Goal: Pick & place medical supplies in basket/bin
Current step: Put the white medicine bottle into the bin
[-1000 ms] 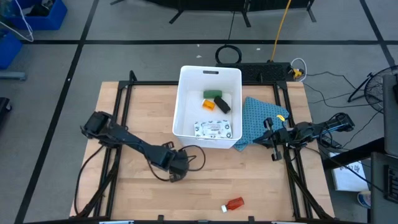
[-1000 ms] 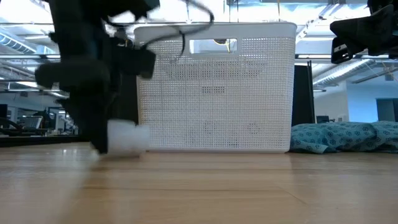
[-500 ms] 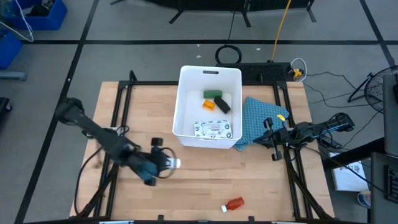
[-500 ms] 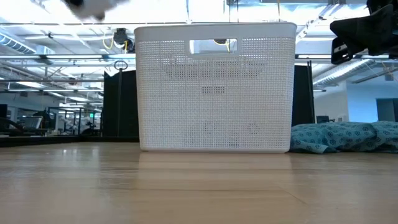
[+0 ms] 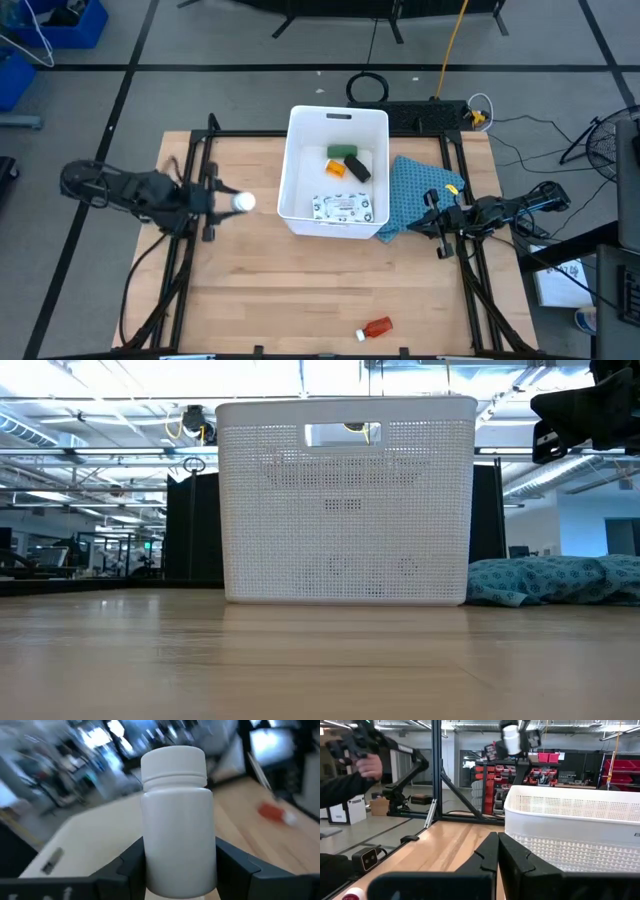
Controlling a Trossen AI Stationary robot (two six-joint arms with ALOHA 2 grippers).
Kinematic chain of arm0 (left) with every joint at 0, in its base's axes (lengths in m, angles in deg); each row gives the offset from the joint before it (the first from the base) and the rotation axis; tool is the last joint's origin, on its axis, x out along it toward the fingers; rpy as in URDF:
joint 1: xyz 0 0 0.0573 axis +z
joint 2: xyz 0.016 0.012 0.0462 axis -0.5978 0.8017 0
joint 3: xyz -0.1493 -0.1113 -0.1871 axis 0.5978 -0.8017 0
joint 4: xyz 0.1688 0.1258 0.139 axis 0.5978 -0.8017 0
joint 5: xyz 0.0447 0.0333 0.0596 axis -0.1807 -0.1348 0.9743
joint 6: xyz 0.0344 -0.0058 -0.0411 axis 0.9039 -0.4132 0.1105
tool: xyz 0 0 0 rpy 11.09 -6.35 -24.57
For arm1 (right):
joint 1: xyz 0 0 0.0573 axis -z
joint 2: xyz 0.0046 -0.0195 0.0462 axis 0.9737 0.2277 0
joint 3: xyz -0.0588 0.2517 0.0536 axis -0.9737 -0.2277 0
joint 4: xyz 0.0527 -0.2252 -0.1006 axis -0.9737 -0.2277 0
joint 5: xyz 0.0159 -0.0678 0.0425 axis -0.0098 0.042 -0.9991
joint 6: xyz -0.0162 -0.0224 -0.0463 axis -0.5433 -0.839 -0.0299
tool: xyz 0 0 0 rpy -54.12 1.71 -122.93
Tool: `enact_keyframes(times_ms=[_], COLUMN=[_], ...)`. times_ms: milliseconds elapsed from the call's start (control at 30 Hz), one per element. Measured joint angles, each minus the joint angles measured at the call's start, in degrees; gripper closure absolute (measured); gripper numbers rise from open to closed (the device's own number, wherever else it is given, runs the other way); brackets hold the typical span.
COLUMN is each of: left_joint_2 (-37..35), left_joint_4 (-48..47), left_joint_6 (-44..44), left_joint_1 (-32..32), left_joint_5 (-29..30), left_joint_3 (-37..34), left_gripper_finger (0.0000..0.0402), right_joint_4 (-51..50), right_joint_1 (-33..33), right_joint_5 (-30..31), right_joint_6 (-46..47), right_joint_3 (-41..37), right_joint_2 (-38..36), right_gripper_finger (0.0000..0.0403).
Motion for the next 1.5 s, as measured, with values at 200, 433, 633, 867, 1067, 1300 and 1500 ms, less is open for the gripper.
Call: enact_keyframes(times_ms=[200,433,633,867,1067,1300,1500], left_joint_2=[-16.5,-25.7,-23.2,-5.3,22.3,55.5,74.3], left_joint_4=[16.7,22.0,22.5,17.0,-7.4,-38.4,-41.6], left_joint_6=[-3.1,-12.6,-24.1,-22.0,-15.7,-10.1,-9.5], left_joint_1=[6.8,11.7,16.1,19.4,24.2,33.4,38.4], left_joint_5=[-4.3,-4.1,-3.9,-3.7,-3.4,-9.4,-17.5], left_joint_3=[-19.7,-31.6,-26.9,-2.7,27.5,56.5,68.6], left_gripper_finger=[0.0214,0.0227,0.0214,0.0226,0.0217,0.0216,0.0226], right_joint_4=[0.0,0.0,0.0,0.7,0.7,0.6,-0.2], right_joint_1=[0.0,0.0,0.0,0.0,0.0,0.0,0.0], right_joint_5=[0.0,0.0,0.1,0.2,1.8,1.8,1.8], right_joint_6=[-0.5,0.0,-0.1,-2.1,-4.0,-7.4,-7.2], right_joint_3=[0.0,0.0,0.0,0.0,0.0,0.0,0.0], right_joint_2=[0.0,0.0,0.0,0.0,0.0,0.0,0.0], right_gripper_finger=[0.0403,0.0403,0.0403,0.0403,0.0403,0.0403,0.0403])
